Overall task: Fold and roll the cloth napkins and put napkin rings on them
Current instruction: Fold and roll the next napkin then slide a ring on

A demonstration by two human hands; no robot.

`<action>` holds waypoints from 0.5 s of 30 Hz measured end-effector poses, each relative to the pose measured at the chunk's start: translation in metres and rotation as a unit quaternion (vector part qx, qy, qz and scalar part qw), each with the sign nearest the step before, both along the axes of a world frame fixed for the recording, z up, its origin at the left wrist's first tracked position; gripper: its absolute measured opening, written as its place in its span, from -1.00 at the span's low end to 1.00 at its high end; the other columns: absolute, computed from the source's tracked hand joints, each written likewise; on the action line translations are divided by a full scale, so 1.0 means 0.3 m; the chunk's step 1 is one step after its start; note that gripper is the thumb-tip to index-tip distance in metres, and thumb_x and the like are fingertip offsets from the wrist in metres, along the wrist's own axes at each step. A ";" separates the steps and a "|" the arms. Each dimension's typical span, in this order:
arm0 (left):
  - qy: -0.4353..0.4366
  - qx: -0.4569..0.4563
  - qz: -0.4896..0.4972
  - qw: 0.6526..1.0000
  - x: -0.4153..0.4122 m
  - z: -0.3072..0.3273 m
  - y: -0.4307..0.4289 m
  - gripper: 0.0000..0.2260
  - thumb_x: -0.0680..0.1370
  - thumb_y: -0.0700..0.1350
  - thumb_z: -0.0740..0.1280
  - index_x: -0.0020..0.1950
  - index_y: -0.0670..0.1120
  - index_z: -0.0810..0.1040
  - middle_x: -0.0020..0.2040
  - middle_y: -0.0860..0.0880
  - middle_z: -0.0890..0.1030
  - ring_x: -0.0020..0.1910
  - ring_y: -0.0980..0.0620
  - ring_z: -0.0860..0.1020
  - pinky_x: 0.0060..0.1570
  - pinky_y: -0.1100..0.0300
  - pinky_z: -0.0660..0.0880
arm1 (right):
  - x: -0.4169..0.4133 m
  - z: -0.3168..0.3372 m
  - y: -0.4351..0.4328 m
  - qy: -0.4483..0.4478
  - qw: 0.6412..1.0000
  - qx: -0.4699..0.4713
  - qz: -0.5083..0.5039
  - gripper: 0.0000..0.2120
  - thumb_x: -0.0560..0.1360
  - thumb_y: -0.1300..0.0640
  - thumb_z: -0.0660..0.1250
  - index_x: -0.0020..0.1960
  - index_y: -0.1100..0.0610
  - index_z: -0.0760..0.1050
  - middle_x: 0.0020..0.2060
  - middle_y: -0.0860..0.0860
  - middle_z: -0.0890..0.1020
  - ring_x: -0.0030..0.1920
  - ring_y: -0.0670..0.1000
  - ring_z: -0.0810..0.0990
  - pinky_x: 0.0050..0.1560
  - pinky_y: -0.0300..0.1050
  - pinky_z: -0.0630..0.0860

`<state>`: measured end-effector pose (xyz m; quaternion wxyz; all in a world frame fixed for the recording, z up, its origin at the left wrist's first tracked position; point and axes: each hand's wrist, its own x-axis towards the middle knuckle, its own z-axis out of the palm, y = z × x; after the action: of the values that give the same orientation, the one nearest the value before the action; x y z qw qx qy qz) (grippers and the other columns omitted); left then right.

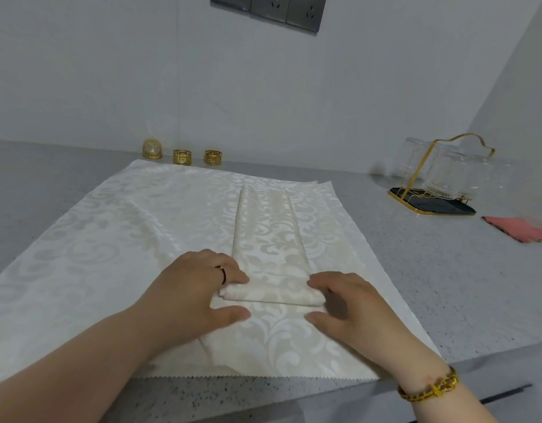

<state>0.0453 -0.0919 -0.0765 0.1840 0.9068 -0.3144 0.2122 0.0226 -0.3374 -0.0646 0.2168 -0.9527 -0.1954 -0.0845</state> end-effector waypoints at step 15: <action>0.219 -0.250 0.053 0.942 -0.009 0.021 -0.008 -0.82 0.53 -0.09 0.29 -0.12 0.22 0.40 -0.47 0.17 0.50 -0.35 0.36 0.48 -0.29 0.55 0.32 | 0.005 0.027 0.032 0.114 0.968 0.218 -0.059 -0.86 0.50 0.12 0.30 -0.09 -0.12 0.40 -0.52 -0.20 0.50 -0.45 -0.26 0.43 -0.36 -0.48 0.33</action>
<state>0.0426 -0.0942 -0.0701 0.4576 0.8710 -0.1550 0.0894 0.0241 -0.3280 -0.0565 0.4347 -0.8956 -0.0902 -0.0285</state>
